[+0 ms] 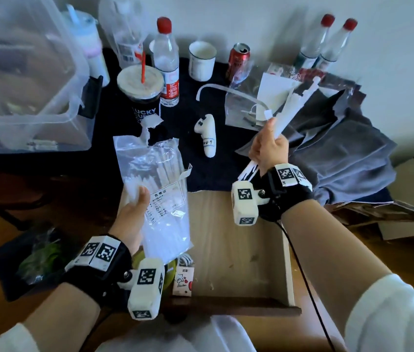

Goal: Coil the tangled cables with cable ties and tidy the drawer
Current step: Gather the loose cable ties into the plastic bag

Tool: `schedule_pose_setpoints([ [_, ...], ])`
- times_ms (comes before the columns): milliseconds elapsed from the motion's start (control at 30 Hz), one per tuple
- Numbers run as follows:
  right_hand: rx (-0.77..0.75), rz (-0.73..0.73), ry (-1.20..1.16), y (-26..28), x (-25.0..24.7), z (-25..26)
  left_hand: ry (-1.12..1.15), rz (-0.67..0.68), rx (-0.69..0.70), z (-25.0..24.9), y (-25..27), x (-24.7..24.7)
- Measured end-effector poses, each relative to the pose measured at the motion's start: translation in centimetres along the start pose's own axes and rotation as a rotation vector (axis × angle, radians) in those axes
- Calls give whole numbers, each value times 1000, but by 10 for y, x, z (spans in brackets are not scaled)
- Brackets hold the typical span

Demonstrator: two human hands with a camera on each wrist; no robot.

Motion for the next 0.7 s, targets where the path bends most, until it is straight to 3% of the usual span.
schedule_pose_setpoints([
  [200,-117,-38,-14,-47,13,-25,95,-8,15,-7,-3,0],
  [400,-10,-6,50,-59,7,-75,127,-26,20,-4,-18,2],
  [600,-93,27,44,-68,9,-58,73,18,3,-7,-25,12],
  [700,-47,47,125,-68,9,-74,97,21,12,-12,-26,20],
])
Point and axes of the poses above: each hand's wrist, its own y-axis away from the middle knuckle, its own x-axis out of the palm, z = x × y, the point moved 5 cm from there along -y, towards the middle knuckle, and after that the axes turned 8 degrees about z, right-handed, at the moved point
